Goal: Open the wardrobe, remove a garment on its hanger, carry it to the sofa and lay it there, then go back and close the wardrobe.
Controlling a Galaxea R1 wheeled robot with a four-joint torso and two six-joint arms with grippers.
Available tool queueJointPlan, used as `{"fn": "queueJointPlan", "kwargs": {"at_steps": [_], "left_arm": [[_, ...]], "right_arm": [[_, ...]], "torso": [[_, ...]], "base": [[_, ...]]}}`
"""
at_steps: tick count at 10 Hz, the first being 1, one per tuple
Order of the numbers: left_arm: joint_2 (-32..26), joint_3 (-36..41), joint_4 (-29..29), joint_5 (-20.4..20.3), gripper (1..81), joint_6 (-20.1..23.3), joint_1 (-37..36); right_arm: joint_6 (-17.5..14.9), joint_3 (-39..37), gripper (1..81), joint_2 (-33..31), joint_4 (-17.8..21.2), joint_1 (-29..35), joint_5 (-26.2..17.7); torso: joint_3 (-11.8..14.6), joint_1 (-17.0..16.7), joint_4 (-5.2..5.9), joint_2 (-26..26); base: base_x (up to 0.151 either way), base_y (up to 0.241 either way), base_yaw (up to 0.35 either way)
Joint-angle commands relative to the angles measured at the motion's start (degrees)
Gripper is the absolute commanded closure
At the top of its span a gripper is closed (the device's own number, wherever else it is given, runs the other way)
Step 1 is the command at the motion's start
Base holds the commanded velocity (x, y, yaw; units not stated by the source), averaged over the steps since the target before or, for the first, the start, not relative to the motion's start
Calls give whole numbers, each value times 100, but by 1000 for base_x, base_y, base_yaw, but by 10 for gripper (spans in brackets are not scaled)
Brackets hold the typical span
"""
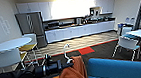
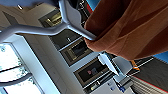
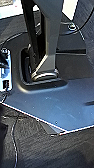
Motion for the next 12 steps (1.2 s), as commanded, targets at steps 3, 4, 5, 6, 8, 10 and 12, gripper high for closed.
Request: {"fn": "queueJointPlan", "kwargs": {"at_steps": [3,4,5,6,8,10,12], "left_arm": [[-26,194,169,-473,811,7,-909],[-17,194,169,-465,811,7,-901],[-17,194,169,-464,811,7,-901],[-17,194,169,-464,811,7,-901],[-8,194,169,-465,811,7,-901],[-17,203,187,-473,811,7,-901],[-34,203,187,-473,811,7,-909]], "right_arm": [[-32,14,10,-10,-33,140,-310],[-32,14,10,-2,-42,141,-310],[-32,14,10,-2,-42,140,-301],[-32,14,10,-2,-42,149,-301],[-32,14,10,-2,-42,158,-301],[-32,14,10,-2,-16,158,-292],[-32,14,10,7,-16,158,-301]], "torso": [[0,1,0,0],[0,1,0,0],[-233,1,0,0],[-541,1,0,0],[-735,1,0,-2],[-564,1,0,0],[-666,6,-568,5]], "base": [[0,0,-319],[0,0,-319],[0,0,-319],[0,0,-319],[0,0,-320],[0,0,-319],[0,0,-319]]}}
